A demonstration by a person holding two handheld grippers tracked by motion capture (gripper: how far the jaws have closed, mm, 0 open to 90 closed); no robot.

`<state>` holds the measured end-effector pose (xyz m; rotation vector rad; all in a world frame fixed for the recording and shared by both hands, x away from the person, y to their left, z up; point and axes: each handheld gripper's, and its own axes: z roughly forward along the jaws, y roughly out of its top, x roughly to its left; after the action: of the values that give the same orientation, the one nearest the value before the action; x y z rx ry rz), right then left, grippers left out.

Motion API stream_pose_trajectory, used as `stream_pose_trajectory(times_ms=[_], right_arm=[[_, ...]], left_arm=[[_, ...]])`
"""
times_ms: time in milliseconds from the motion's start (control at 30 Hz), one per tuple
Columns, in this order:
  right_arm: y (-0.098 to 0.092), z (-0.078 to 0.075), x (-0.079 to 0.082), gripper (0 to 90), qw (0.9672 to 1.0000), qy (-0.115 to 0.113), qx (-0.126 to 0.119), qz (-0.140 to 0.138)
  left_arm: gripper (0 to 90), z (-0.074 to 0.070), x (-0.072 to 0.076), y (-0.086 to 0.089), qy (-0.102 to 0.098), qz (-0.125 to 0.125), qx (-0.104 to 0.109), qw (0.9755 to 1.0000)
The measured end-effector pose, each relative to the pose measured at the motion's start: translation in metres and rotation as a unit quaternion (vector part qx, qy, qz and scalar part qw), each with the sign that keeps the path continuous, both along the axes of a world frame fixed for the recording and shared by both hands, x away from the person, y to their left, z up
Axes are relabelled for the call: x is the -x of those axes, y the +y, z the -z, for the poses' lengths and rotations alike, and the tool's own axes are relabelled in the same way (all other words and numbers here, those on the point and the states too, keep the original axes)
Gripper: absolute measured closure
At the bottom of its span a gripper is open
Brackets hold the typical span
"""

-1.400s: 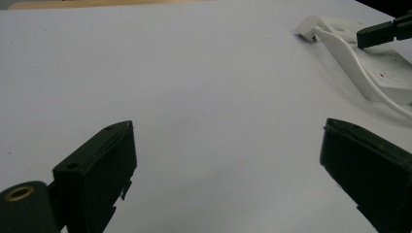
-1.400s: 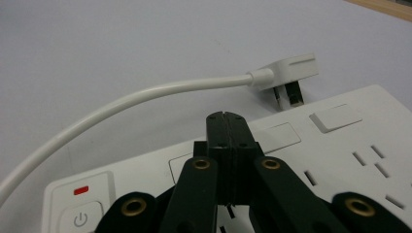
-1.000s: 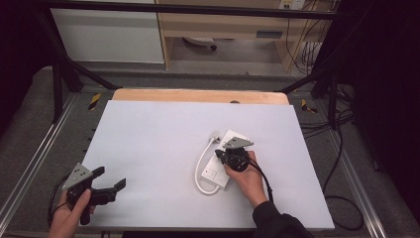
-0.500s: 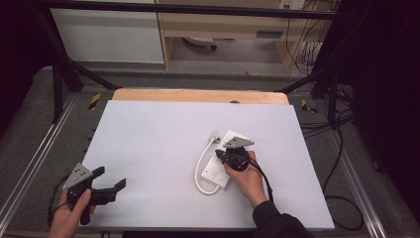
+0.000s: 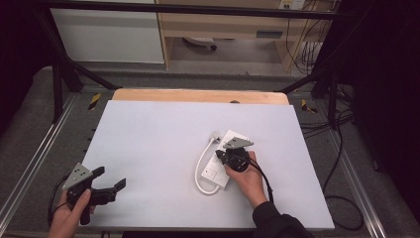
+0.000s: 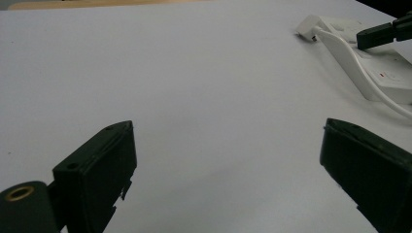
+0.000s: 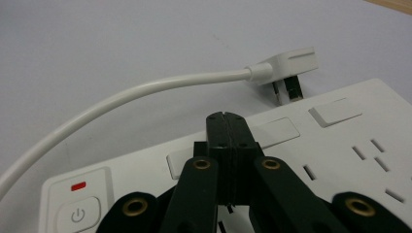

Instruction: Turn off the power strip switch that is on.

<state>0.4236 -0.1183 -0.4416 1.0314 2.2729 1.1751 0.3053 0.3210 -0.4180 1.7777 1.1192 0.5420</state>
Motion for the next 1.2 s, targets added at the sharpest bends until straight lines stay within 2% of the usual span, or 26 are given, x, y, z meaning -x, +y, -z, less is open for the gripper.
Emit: stream_pose_trajectory(times_ms=[167, 433, 633, 667, 733, 867, 1000, 1067, 1200], right_arm=[[0.0, -0.002, 0.001, 90.0, 1.0, -0.005, -0.004, -0.002], [-0.003, -0.009, 0.004, 89.7, 0.9996, -0.009, -0.025, -0.002], [-0.006, -0.013, 0.003, 82.8, 0.9994, -0.007, -0.035, 0.001], [-0.007, -0.015, 0.003, 79.7, 0.9994, -0.009, -0.034, 0.003], [-0.008, -0.018, 0.002, 66.3, 0.9993, -0.008, -0.036, 0.005], [-0.01, -0.024, -0.003, 43.1, 0.9994, 0.009, -0.035, 0.003], [-0.011, -0.031, -0.006, 28.5, 0.9993, 0.016, -0.034, -0.004], [-0.011, -0.033, -0.006, 22.0, 0.9996, 0.007, -0.025, -0.005], [-0.011, -0.036, -0.007, 11.3, 0.9997, -0.002, -0.022, 0.002]], left_arm=[[6.0, 0.0, 0.0, 0.0, 0.0, 0.0, 0.0, 1.0], [6.0, 0.0, 0.0, 0.0, 0.0, -0.001, 0.0, 1.0], [6.0, 0.001, 0.0, 0.0, 0.001, -0.002, -0.001, 1.0], [6.0, 0.001, 0.0, 0.0, 0.002, -0.001, -0.001, 1.0], [6.0, 0.001, 0.0, 0.0, 0.002, -0.001, -0.001, 1.0], [6.0, 0.001, 0.0, 0.001, 0.002, -0.002, -0.001, 1.0], [6.0, 0.001, 0.0, 0.001, 0.003, -0.002, -0.001, 1.0], [6.0, 0.001, 0.0, 0.0, 0.003, -0.002, -0.001, 1.0], [6.0, 0.001, -0.001, 0.0, 0.005, -0.002, 0.001, 1.0]])
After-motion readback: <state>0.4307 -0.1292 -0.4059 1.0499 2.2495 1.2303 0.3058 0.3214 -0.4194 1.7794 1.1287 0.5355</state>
